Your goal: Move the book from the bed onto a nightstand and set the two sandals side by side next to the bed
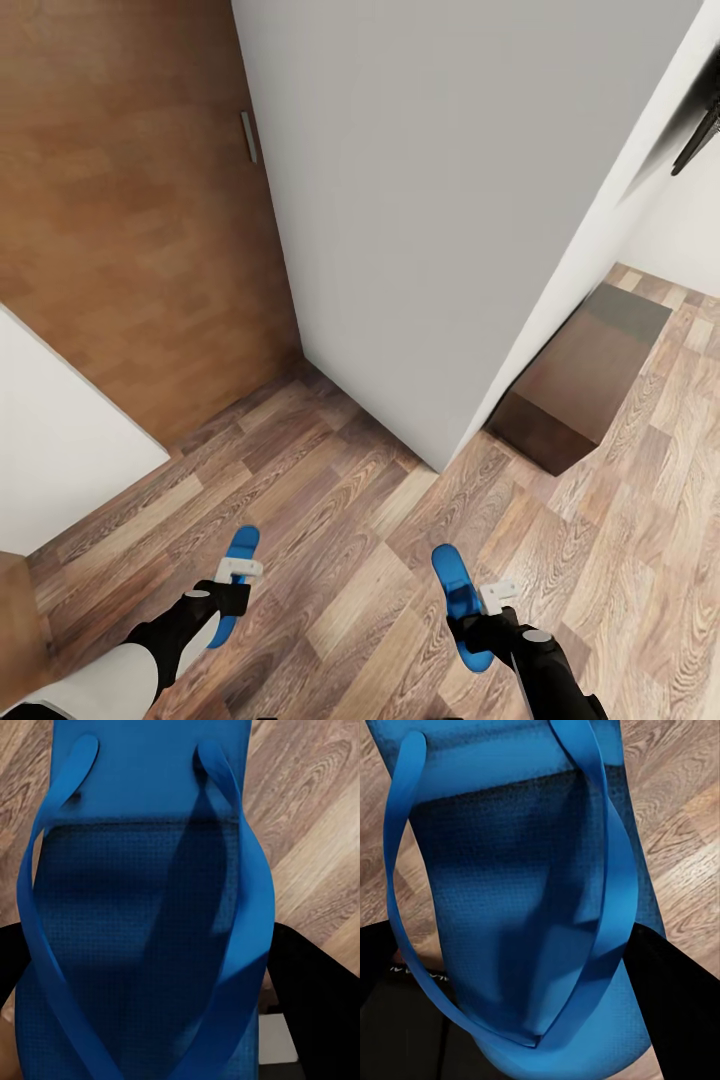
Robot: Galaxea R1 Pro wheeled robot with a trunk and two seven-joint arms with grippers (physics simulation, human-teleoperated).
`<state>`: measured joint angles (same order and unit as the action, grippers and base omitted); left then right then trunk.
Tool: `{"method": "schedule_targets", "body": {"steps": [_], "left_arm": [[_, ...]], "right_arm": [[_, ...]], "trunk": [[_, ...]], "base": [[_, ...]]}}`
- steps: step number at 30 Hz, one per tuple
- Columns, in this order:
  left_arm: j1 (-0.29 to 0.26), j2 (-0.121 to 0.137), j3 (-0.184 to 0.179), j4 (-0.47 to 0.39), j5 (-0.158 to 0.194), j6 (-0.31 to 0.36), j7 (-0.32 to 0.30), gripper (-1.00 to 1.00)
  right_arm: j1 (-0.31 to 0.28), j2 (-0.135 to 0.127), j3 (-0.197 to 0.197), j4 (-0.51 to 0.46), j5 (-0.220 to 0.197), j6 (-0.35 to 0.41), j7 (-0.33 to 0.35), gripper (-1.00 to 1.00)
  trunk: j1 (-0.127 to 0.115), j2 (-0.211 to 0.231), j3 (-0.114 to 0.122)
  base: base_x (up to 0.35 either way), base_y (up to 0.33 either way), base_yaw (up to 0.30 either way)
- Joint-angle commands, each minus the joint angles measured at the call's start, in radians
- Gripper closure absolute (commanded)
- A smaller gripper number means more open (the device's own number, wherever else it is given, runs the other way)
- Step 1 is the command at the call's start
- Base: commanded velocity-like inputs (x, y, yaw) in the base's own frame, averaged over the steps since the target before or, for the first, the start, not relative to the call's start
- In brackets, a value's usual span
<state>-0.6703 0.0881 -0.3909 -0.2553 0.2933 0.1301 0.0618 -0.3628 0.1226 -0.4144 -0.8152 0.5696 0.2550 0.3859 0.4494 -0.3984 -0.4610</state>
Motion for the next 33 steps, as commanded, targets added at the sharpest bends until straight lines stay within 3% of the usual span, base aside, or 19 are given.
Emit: {"method": "schedule_targets", "body": {"steps": [1, 33], "left_arm": [[0.0, 0.001, -0.009, -0.003, 0.01, 0.006, 0.006, 1.0], [0.0, 0.0, -0.01, -0.003, 0.007, 0.002, 0.007, 1.0]], "right_arm": [[-0.001, 0.002, -0.006, -0.002, 0.009, 0.003, 0.01, 1.0], [-0.001, 0.002, -0.004, -0.002, 0.01, 0.003, 0.01, 1.0]], "trunk": [[0.001, -0.002, 0.0], [0.001, -0.002, 0.052]], "base": [[0.0, 0.0, 0.0], [0.0, 0.0, 0.0]]}}
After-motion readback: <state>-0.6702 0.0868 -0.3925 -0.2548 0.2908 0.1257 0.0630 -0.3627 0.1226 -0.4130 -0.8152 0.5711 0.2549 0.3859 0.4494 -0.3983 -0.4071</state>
